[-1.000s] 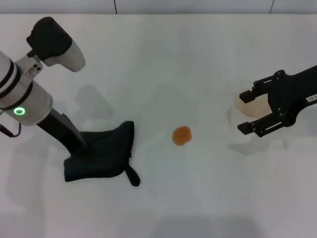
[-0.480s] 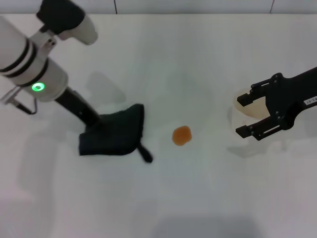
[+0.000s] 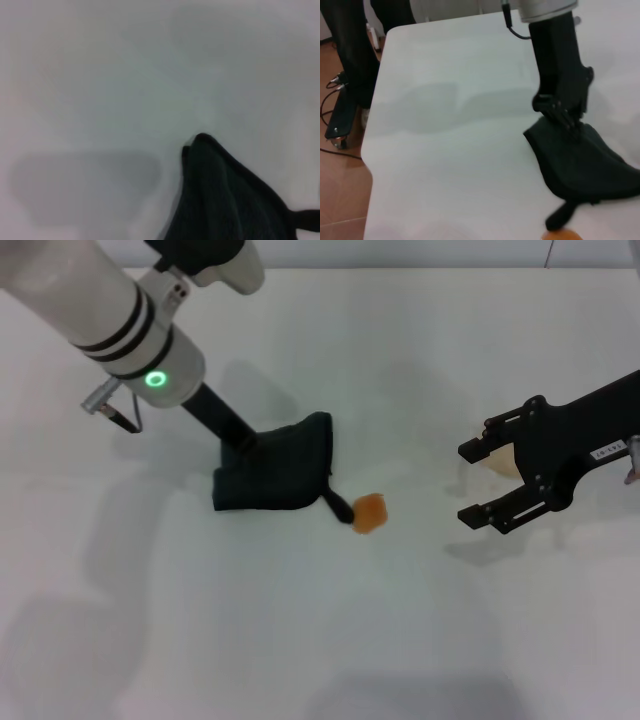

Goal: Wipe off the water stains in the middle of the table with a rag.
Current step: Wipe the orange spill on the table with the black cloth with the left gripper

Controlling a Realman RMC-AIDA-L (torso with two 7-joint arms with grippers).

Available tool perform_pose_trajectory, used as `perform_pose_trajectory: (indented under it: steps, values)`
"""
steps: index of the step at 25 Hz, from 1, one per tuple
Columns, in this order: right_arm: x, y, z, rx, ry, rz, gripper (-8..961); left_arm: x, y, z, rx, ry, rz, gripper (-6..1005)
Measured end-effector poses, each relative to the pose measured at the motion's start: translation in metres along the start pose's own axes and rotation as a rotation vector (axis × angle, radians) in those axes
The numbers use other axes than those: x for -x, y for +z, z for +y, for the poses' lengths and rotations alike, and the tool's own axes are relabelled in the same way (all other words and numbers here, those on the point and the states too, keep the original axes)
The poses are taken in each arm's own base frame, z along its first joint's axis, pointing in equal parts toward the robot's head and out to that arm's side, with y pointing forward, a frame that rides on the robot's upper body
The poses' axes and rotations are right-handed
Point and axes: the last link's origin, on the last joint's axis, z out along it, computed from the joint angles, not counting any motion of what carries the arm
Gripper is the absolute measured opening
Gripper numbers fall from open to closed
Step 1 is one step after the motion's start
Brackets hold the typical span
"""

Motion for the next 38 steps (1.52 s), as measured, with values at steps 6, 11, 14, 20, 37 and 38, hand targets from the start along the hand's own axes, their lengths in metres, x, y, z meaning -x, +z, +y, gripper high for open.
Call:
perform_pose_trajectory:
  steps: [6, 11, 14, 20, 37, 38]
  values:
    - [0.001, 0.001, 0.001, 0.003, -0.004, -0.005, 789, -0.016, 0.009, 0.028, 0.072, 0.093, -0.002, 46]
    - [0.001, 0.001, 0.001, 0.006, -0.003, -0.008, 788, -0.021, 0.018, 0.052, 0.129, 0.168, -0.02, 46]
    - [0.001, 0.001, 0.001, 0.005, 0.0, -0.008, 788, -0.019, 0.024, 0.064, 0.157, 0.208, -0.049, 46]
    - [0.0, 0.0, 0.001, 0.002, 0.01, -0.009, 788, -0.016, 0.028, 0.074, 0.173, 0.246, -0.072, 46]
    - [-0.001, 0.0, 0.001, 0.003, 0.014, -0.001, 787, -0.003, 0.011, 0.021, 0.041, 0.052, -0.028, 45]
    - [-0.001, 0.0, 0.001, 0.003, 0.013, -0.001, 787, -0.004, 0.011, 0.024, 0.055, 0.062, -0.025, 45]
